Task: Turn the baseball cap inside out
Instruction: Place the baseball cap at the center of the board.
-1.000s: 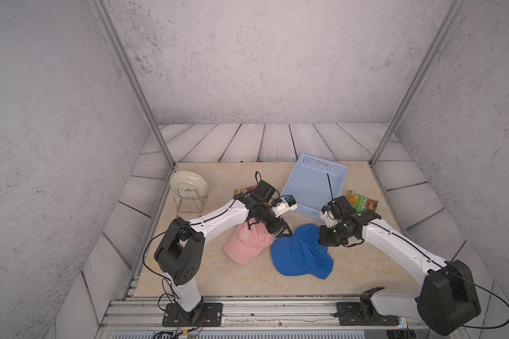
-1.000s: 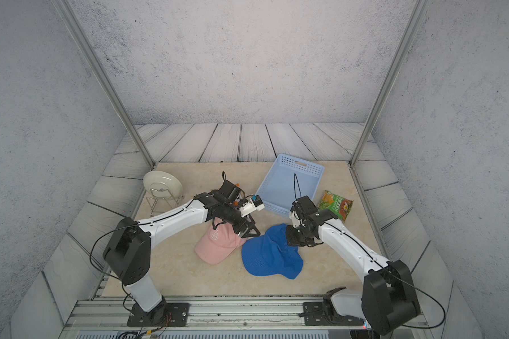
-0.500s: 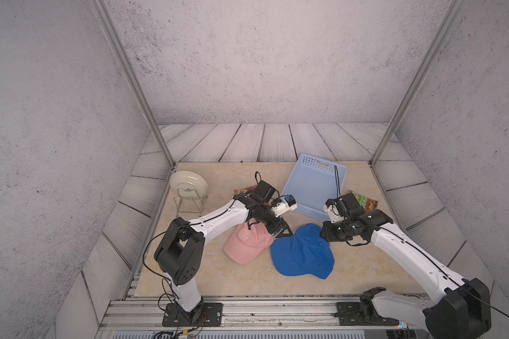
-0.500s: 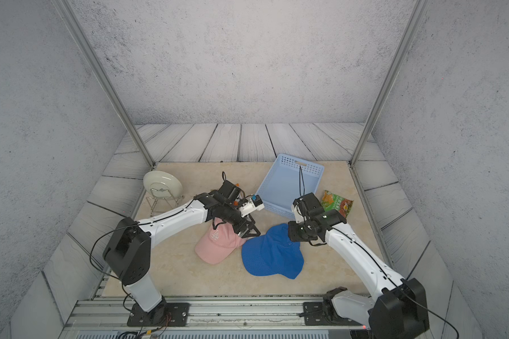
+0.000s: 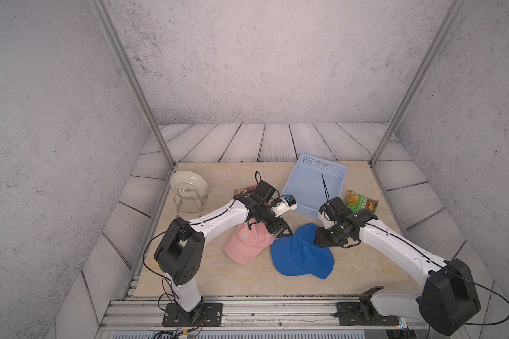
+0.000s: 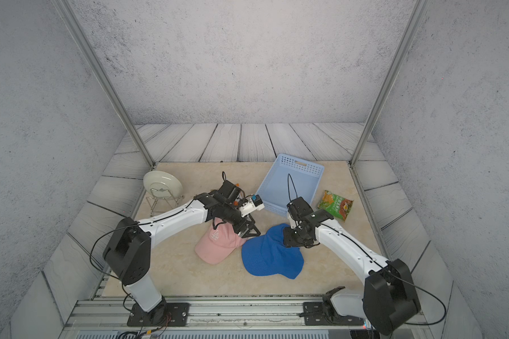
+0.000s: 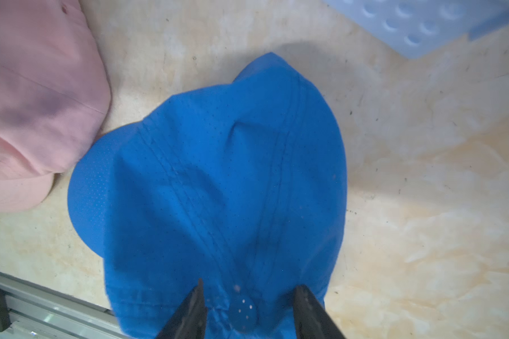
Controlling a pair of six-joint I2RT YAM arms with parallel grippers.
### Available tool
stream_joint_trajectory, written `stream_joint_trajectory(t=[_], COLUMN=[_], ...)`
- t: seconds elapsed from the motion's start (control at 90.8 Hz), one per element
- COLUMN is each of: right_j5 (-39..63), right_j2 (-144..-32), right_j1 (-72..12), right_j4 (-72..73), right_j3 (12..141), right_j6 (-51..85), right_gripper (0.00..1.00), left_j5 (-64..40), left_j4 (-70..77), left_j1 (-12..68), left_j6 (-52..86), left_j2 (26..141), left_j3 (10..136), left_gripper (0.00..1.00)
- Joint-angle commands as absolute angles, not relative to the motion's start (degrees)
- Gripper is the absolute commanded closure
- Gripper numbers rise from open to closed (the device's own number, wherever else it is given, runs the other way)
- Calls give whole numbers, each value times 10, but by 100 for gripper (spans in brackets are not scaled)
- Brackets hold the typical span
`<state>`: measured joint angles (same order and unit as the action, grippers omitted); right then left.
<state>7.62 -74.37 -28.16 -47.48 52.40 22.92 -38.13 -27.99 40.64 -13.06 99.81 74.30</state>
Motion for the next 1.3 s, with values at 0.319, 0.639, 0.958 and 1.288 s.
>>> stream_joint_trajectory(t=[0.319, 0.639, 0.958, 1.288], right_j5=[0, -9, 14, 27], right_j2=[-795, -740, -728, -768], right_j1=[-336, -338, -334, -333], right_j4=[-500, -523, -486, -461], right_j3=[544, 574, 529, 502], right_j6=[221, 230, 280, 270], right_gripper=[75, 100, 84, 55], left_j5=[-377, -374, -399, -411], left_j4=[-281, -272, -266, -283], left_j1=[409, 402, 400, 410], left_j6=[-135, -129, -136, -151], left_j2=[1009, 1002, 1013, 1104], left_j3=[750, 741, 747, 821], left_gripper=[24, 23, 23, 24])
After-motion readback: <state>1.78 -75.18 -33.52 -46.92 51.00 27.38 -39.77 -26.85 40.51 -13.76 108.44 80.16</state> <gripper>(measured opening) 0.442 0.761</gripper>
